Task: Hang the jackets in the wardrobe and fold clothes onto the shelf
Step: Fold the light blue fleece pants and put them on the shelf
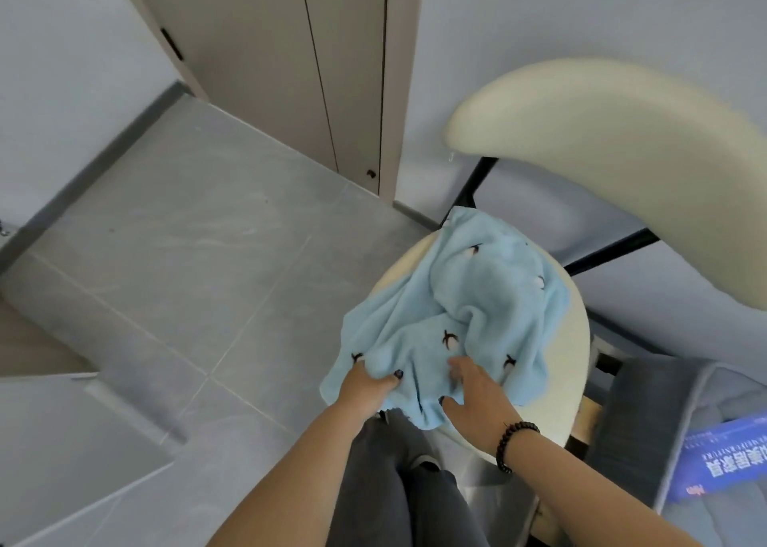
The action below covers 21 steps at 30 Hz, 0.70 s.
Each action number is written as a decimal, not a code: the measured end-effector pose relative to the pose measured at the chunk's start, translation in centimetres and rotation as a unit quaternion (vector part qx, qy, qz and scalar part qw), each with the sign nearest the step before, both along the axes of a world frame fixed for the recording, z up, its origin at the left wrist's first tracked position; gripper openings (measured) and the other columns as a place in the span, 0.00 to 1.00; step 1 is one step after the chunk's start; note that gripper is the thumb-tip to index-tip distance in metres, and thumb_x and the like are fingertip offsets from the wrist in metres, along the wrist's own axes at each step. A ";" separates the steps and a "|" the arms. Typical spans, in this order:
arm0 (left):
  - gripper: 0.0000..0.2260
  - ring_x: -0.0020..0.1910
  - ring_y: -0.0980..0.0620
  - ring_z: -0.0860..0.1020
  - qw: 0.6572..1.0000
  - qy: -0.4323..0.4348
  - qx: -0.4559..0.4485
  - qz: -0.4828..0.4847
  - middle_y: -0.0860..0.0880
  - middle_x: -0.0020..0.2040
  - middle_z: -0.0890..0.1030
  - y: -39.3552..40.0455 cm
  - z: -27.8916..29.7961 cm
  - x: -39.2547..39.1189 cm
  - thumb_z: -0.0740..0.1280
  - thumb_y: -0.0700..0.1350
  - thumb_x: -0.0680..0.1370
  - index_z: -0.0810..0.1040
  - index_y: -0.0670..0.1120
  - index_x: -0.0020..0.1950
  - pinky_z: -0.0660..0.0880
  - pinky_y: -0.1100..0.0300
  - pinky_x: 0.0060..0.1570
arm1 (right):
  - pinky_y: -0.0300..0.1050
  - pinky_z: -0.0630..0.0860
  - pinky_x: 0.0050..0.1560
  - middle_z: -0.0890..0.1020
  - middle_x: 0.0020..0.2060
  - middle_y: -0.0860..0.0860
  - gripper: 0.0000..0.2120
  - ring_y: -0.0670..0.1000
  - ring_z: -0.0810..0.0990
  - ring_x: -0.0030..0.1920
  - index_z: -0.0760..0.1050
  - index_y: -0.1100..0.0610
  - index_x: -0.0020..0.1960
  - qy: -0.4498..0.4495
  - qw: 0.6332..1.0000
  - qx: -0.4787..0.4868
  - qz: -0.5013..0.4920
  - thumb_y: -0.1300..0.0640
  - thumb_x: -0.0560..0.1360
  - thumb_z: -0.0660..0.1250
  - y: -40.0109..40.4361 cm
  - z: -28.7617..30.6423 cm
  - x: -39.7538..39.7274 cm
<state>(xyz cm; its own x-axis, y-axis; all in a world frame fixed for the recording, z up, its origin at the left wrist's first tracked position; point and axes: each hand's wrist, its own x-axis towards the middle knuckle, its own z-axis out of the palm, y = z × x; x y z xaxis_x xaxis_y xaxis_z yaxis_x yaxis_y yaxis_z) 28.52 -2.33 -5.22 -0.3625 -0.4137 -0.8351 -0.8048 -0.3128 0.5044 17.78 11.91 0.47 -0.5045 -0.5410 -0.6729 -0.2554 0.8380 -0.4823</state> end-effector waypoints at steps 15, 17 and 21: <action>0.08 0.41 0.48 0.80 0.963 0.162 0.022 0.213 0.43 0.42 0.82 1.3 23.0 -0.8 0.68 0.43 0.75 0.79 0.39 0.50 0.76 0.56 0.40 | 0.50 0.58 0.74 0.58 0.72 0.47 0.40 0.48 0.56 0.73 0.52 0.52 0.75 0.088 0.957 -0.273 0.035 0.60 0.70 0.68 -0.5 17.5 1.4; 0.04 0.38 0.47 0.81 0.939 0.203 0.050 0.273 0.41 0.40 0.82 1.3 26.9 0.1 0.68 0.40 0.76 0.79 0.39 0.46 0.77 0.57 0.38 | 0.49 0.62 0.71 0.60 0.70 0.46 0.39 0.47 0.60 0.71 0.54 0.52 0.75 0.089 0.943 -0.318 0.027 0.54 0.68 0.67 -0.3 20.5 2.2; 0.05 0.36 0.49 0.80 0.912 0.276 0.029 0.304 0.43 0.37 0.82 1.3 34.4 2.7 0.67 0.39 0.77 0.78 0.41 0.41 0.77 0.58 0.38 | 0.40 0.65 0.67 0.65 0.64 0.42 0.39 0.40 0.65 0.65 0.55 0.49 0.73 0.081 0.922 -0.368 0.085 0.47 0.67 0.68 -0.6 25.5 3.6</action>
<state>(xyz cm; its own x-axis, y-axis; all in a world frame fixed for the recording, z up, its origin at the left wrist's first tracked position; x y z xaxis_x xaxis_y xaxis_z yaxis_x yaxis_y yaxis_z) 31.19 -1.02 29.21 -0.4528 -0.6383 -0.6225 -0.1039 -0.6557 0.7478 21.43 11.29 25.92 -0.4311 -0.9022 -0.0158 -0.4713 0.2401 -0.8487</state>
